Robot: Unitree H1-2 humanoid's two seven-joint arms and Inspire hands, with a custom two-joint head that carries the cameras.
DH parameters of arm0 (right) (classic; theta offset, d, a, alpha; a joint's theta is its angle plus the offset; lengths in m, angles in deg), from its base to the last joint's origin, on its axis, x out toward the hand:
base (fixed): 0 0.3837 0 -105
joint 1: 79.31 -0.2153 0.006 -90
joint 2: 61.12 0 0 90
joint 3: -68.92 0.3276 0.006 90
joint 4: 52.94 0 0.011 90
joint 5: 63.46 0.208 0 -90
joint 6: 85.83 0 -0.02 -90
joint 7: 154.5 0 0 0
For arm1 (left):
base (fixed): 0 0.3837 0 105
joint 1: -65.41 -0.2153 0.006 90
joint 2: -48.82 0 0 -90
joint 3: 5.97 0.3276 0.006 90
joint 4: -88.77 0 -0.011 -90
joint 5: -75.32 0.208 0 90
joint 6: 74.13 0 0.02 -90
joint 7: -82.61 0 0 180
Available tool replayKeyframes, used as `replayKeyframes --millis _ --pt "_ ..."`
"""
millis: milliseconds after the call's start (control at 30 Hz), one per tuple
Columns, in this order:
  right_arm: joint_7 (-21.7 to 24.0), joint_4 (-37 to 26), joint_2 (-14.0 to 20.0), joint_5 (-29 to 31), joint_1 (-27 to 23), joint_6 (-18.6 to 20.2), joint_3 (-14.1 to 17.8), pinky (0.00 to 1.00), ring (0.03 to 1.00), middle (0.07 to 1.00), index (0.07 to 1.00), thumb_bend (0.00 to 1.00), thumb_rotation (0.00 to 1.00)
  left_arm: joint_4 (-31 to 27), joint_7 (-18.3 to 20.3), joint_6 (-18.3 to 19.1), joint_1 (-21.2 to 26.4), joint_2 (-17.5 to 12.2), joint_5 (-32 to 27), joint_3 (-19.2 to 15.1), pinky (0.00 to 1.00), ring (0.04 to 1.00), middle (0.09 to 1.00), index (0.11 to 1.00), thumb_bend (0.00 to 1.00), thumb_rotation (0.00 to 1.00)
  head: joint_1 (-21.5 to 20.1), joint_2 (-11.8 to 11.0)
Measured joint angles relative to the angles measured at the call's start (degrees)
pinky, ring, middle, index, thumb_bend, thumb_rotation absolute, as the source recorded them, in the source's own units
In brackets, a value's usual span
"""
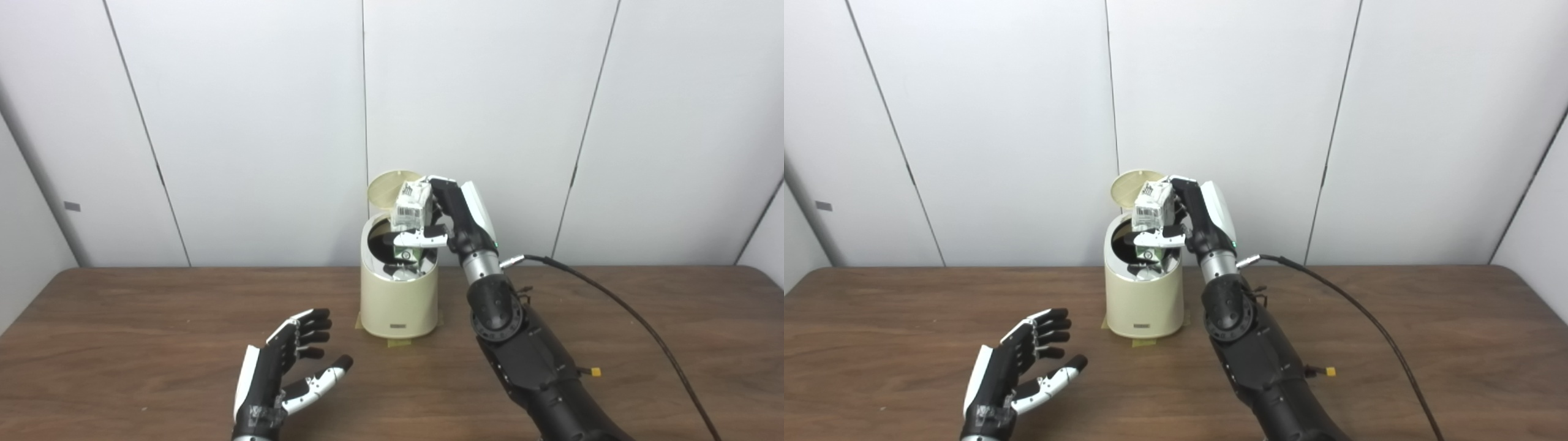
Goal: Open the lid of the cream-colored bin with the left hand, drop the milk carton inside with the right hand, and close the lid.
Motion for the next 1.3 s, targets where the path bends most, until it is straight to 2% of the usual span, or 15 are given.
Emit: replayKeyframes --millis 233,500,933,1100,1200,1233,1267,1300 --pt "-1.5 1.7 -0.1 -1.1 -0.7 -0.9 -0.9 0.31 0.357 0.449 0.518 0.52 0.0 -1.5 0.0 1.0 -0.3 0.1 0.6 0.4 0.65 0.712 0.735 0.753 0.63 0.07 0.6 0.5" --pt "-5.0 7.4 -0.8 -1.9 -2.6 -4.7 -1.6 0.3 0.345 0.445 0.523 0.52 0.0 -1.7 -0.2 1.3 -0.9 0.3 1.4 0.7 0.65 0.707 0.731 0.753 0.62 0.09 1.1 0.7" --pt "-8.4 11.7 -1.1 -2.4 -3.9 -8.2 -2.7 0.31 0.353 0.455 0.513 0.52 0.0 -1.9 -0.2 1.4 -0.9 0.6 1.9 0.8 0.63 0.701 0.728 0.751 0.62 0.07 1.4 0.9" --pt "-8.6 12.2 -0.1 -4.5 -4.1 -8.4 -5.2 0.32 0.397 0.463 0.52 0.53 0.0 -2.0 -0.2 1.4 -0.9 0.7 1.9 0.9 0.63 0.701 0.727 0.75 0.62 0.06 1.5 1.3" --pt "-7.7 11.8 0.6 -5.1 -4.1 -8.1 -6.3 0.38 0.481 0.482 0.509 0.53 0.0 -2.0 -0.1 1.4 -0.9 0.7 1.7 0.9 0.64 0.707 0.731 0.753 0.62 0.05 1.5 1.4" --pt "-7.4 11.6 0.7 -5.4 -4.1 -8.0 -6.5 0.4 0.514 0.559 0.586 0.69 0.05 -2.0 -0.1 1.4 -0.9 0.7 1.7 0.9 0.64 0.707 0.731 0.753 0.62 0.06 1.3 1.5" --pt "-7.2 11.4 0.9 -5.7 -4.1 -7.9 -6.9 0.42 0.538 0.614 0.638 0.79 0.08 -2.0 -0.1 1.4 -0.9 0.7 1.7 0.9 0.64 0.706 0.732 0.754 0.62 0.07 1.2 1.5" --pt "-7.2 11.4 1.0 -5.8 -4.1 -7.8 -7.1 0.43 0.546 0.632 0.655 0.83 0.09 -2.0 0.0 1.4 -0.9 0.7 1.7 0.9 0.63 0.706 0.733 0.754 0.62 0.07 1.2 1.5"
